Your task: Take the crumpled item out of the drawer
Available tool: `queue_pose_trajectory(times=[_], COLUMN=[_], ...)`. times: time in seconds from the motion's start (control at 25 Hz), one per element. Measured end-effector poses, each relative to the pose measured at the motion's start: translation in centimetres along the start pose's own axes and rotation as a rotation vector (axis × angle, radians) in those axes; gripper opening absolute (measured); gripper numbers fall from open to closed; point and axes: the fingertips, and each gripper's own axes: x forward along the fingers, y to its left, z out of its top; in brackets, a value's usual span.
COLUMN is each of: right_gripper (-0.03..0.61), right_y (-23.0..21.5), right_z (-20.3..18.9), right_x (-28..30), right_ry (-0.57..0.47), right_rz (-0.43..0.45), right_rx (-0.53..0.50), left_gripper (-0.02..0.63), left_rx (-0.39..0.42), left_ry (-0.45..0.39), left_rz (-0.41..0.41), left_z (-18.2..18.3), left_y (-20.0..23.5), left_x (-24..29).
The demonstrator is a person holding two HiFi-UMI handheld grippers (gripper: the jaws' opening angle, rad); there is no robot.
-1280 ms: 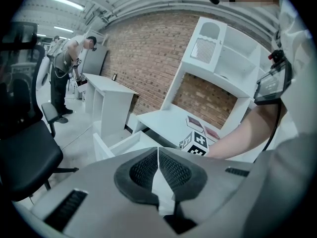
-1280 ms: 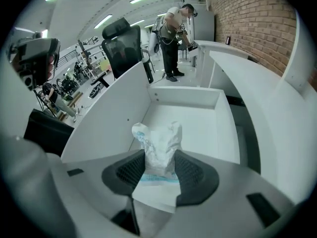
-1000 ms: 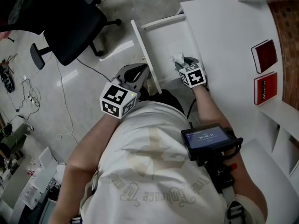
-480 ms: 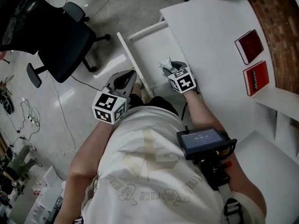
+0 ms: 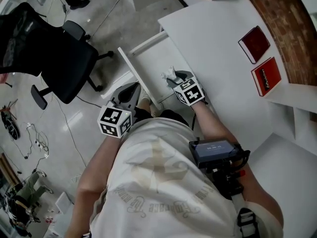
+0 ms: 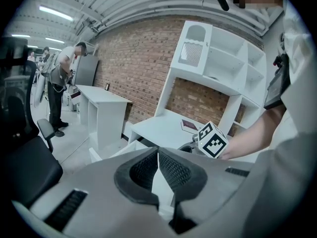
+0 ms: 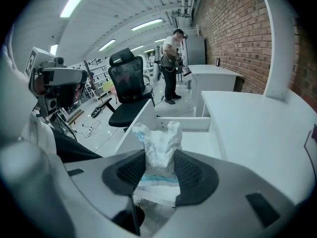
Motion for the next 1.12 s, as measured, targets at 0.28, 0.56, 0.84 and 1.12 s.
queue_pose_trajectory(times=[0.28,0.56,0.84,1.12], right_gripper=[0.190,0.187,0.184,0.175], right_y=[0.6,0.8,1.2,1.9], right_z=[1.5,3.2,5.5,7.4], right_x=[-1.7,-4.1,-6.7,-9.1], right_ry=[-0.059,-0.134,-0.230,-0.331], right_rz=[0.006,0.007,0.012,0.034], right_rx=[-0.002,0.016,0.031,0.041], left_gripper=[0.028,0.028,0.028,0.028], left_rx=[0.019,0.028,0.045,0.050], left_ry=[-0.007,-0.019,-0.030,-0.036], left_rz=[-0.014,-0.022,-0.023,-0.030], left_z=[0.4,0.8,1.4,1.5], left_y=[-0.8,-1.5,-1.9,-2.0], left_x=[0.3,0.4,0.4,0.4])
